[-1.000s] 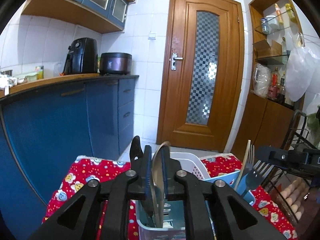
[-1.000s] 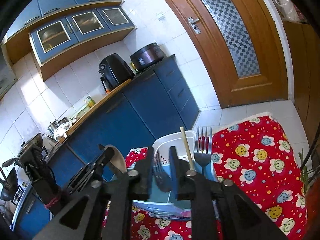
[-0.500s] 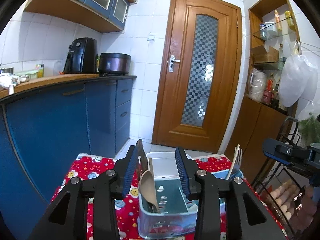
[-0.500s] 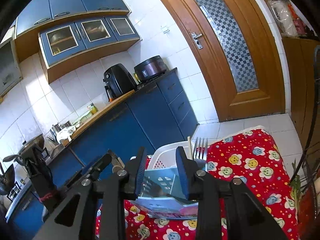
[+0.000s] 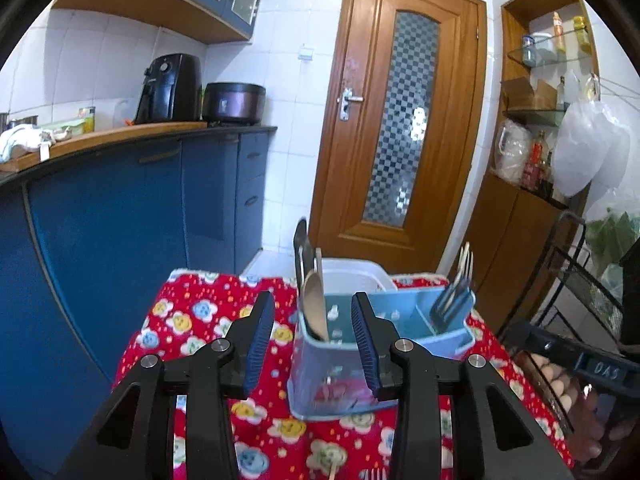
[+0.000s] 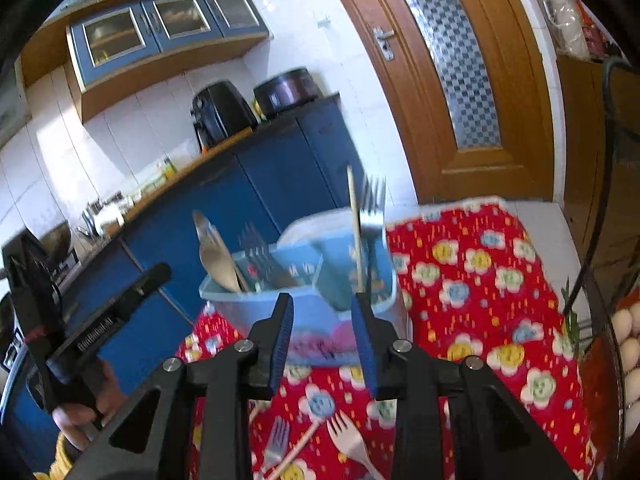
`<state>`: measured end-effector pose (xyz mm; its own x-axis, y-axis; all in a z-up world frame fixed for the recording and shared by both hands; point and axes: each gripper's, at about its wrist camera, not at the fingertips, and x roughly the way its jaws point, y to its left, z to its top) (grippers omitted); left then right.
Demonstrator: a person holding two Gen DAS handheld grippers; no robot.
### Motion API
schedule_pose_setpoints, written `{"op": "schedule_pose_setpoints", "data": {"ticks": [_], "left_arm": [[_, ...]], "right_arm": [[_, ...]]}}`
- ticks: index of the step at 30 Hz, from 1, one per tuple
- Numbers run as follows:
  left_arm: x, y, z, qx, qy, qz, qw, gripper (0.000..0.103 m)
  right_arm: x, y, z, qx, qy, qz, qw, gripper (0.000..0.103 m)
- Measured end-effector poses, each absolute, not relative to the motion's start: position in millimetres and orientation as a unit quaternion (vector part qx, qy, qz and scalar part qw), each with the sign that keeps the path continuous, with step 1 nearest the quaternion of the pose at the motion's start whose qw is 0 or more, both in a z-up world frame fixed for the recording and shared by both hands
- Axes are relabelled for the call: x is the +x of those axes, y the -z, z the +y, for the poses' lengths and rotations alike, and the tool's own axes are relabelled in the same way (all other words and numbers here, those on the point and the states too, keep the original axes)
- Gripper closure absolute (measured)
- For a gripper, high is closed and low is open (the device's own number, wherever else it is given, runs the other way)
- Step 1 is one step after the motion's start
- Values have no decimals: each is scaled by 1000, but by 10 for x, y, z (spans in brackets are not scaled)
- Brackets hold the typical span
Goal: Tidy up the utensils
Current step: 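Raise both open tools and move them back down to the cloth, then grasp a wooden chopstick with the left tool while the right tool grasps a white plastic fork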
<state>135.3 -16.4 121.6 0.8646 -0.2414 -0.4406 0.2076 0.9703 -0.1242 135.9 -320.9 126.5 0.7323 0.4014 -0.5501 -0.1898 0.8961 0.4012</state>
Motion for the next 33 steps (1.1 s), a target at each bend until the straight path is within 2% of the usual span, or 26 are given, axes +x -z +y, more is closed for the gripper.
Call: {"op": "schedule_pose_setpoints", "data": {"ticks": [16, 33], "left_arm": [[987, -811, -157, 8, 125, 312, 942, 62], [954, -318, -182, 29, 135, 399, 906, 62]], "right_arm": [[1054, -718, -3062, 93, -156, 420, 889, 70], [1018, -301, -2904, 24, -158, 495, 854, 70]]}}
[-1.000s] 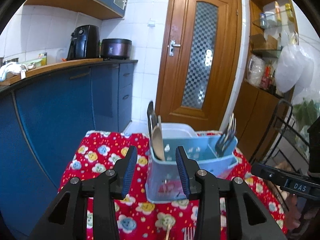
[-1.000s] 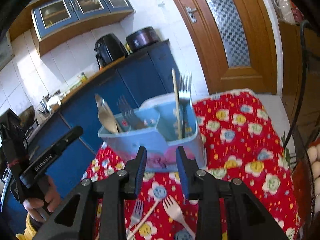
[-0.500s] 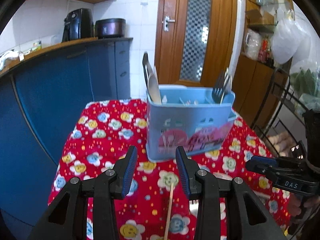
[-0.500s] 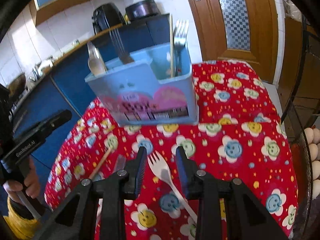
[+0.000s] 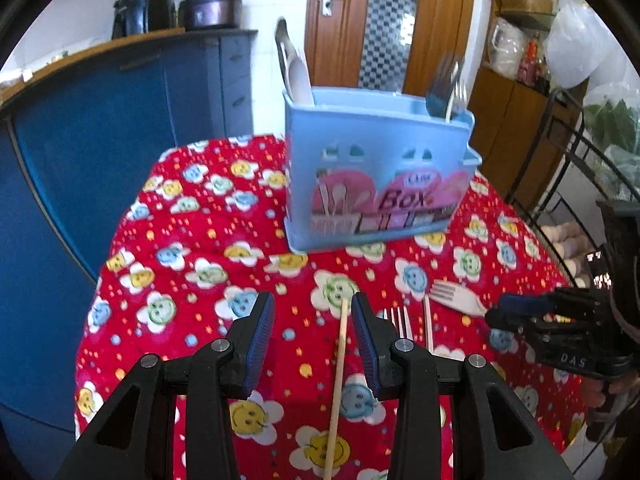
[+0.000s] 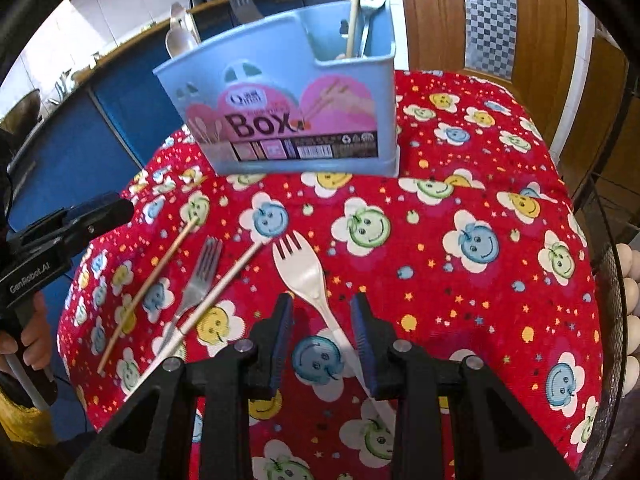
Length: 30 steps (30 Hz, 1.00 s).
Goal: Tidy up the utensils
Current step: 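Grasp a wooden chopstick with the left tool while the right tool grasps a white plastic fork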
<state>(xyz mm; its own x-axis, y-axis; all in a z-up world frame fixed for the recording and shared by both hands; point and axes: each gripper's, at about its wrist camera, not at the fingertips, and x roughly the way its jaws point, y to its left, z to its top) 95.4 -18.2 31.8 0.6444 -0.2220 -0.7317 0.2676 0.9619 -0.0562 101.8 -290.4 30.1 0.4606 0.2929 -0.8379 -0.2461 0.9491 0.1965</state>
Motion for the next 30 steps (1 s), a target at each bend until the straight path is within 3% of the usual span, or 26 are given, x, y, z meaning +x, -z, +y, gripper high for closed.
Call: {"op": "schedule_pose_setpoints", "data": {"ticks": [20, 30], "left_arm": [[947, 72, -305, 76, 169, 461, 868, 63], [1069, 181, -393, 85, 195, 489, 846, 84]], "right_arm": [[1127, -203, -2693, -69, -168, 515, 838, 70], [1193, -184, -2644, -78, -174, 517, 834, 70]]}}
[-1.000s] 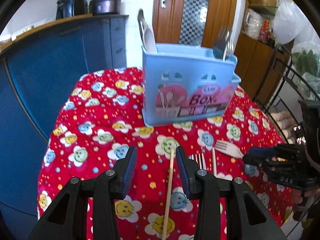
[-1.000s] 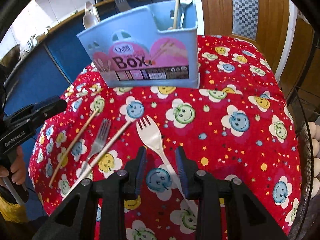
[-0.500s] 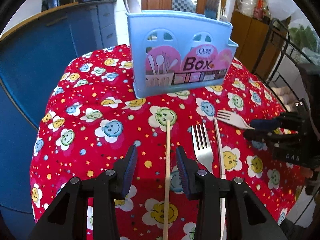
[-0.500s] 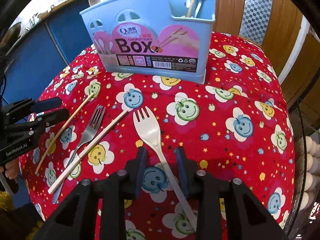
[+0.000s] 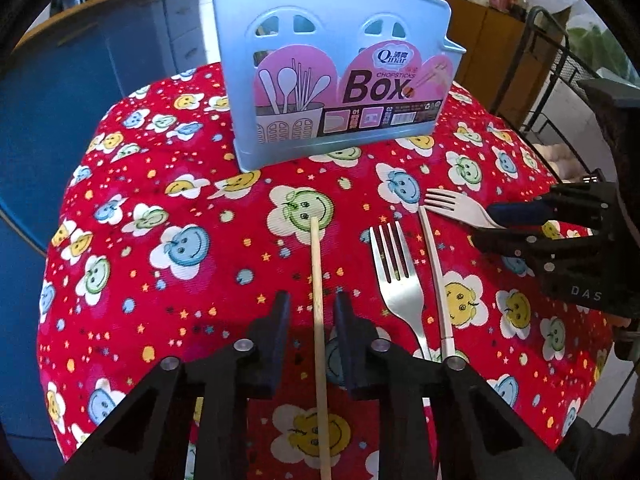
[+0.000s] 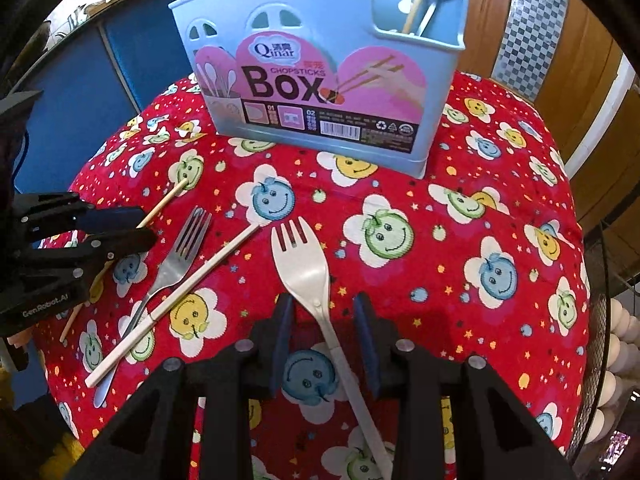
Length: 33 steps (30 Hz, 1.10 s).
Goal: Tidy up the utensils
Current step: 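Grasp a wooden chopstick with the left tool while the right tool grasps a white plastic fork, then lift the chopstick with the left tool while the right tool carries the white fork to the holder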
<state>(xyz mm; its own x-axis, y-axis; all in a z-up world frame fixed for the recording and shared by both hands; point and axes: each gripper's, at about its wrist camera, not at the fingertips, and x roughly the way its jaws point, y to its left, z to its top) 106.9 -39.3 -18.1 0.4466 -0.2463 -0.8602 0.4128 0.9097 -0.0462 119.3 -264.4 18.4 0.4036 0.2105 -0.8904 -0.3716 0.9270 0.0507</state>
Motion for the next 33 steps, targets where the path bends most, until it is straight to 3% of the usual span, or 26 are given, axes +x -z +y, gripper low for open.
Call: {"op": "schedule_pose_setpoints", "data": {"ticks": [5, 7, 16, 33], "left_arm": [[1143, 178, -401, 77, 210, 499, 837, 96], [1167, 170, -395, 73, 211, 501, 836, 98], [1107, 20, -260, 29, 205, 472, 857, 99], [903, -719, -4, -80, 192, 331, 920, 99]], "right_arm": [[1188, -182, -2599, -88, -168, 511, 838, 76], [1186, -184, -2607, -87, -164, 510, 840, 85], [1077, -278, -2804, -22, -168, 487, 857, 86], [809, -941, -3079, 85, -170, 337, 922, 87]]}}
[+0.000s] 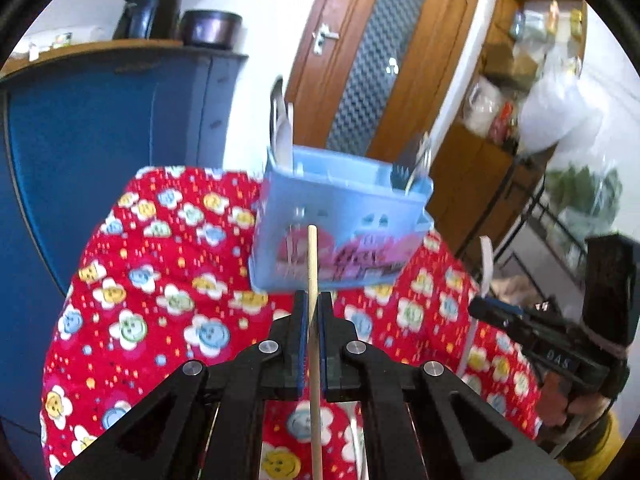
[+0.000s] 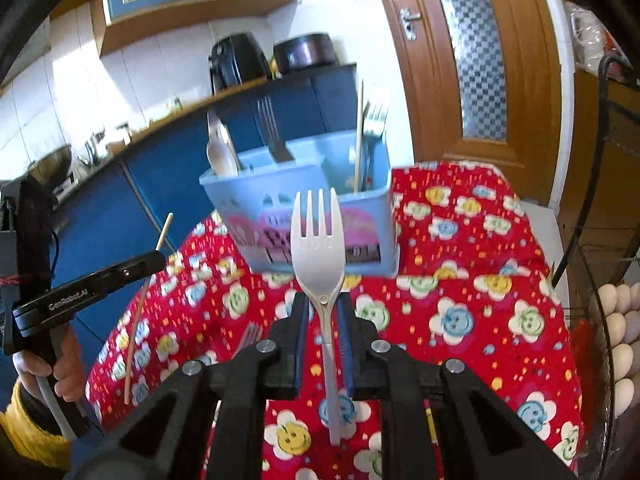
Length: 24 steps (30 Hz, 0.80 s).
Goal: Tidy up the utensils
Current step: 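Lift the chopstick with the left tool while the right tool carries the white fork to the holder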
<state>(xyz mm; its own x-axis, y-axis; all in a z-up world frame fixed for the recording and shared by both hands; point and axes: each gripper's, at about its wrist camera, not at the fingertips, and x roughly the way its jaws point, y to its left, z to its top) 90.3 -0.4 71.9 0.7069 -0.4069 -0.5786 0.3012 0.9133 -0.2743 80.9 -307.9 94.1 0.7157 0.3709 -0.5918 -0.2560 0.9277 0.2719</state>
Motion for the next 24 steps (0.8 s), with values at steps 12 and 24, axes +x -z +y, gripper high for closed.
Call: {"op": "schedule_pose_setpoints", "data": {"ticks": [12, 24], "left_arm": [[1143, -1131, -17, -105, 177, 276, 939, 99], [1424, -1641, -169, -92, 150, 198, 964, 99]], "right_arm": [[943, -1249, -3175, 97, -161, 292, 938, 89], [1098, -1565, -3244, 89, -156, 267, 947, 89]]}}
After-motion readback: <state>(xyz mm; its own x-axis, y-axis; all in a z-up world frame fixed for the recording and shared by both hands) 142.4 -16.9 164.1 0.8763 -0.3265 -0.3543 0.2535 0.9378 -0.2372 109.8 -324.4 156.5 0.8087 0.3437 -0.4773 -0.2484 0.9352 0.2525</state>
